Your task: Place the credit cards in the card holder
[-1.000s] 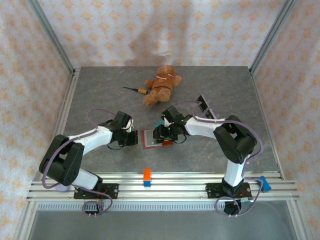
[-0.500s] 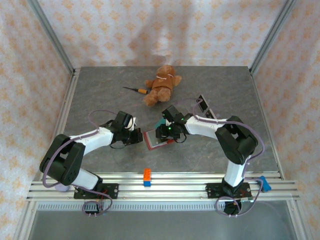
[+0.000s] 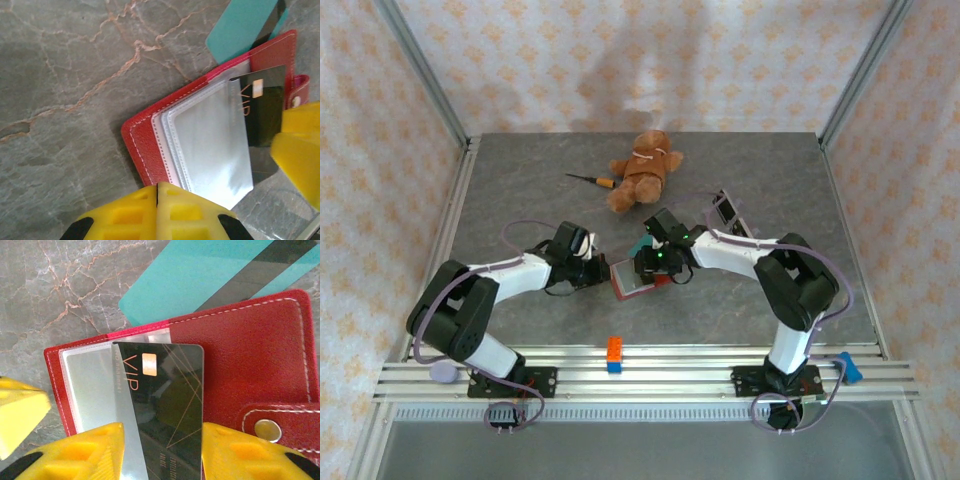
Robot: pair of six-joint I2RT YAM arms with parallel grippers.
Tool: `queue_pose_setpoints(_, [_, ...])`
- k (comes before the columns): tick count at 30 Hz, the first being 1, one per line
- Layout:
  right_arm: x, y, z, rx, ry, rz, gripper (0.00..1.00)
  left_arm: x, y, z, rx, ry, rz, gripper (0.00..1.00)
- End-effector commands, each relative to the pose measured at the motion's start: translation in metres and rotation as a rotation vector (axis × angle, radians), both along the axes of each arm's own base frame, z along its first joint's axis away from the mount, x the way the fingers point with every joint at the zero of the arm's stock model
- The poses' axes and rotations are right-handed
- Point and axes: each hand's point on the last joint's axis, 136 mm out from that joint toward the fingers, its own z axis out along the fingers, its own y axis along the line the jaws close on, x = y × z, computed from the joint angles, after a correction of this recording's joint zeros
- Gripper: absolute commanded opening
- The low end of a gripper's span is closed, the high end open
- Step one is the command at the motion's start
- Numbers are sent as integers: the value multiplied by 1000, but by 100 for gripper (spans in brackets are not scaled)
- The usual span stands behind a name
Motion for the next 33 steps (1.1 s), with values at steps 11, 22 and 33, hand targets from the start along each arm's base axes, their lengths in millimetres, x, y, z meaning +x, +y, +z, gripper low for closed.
queue_pose_setpoints(11, [-3,6,1,-3,-14,76,19,8,1,-10,52,12,-7,6])
queue_pose_setpoints(22, [-20,3,-9,11,85,158,0,15,15,-15,153,16,15,5])
queue_pose_setpoints(33, [-4,-7,4,174,92,7,31,16,18,-17,196,23,-15,3])
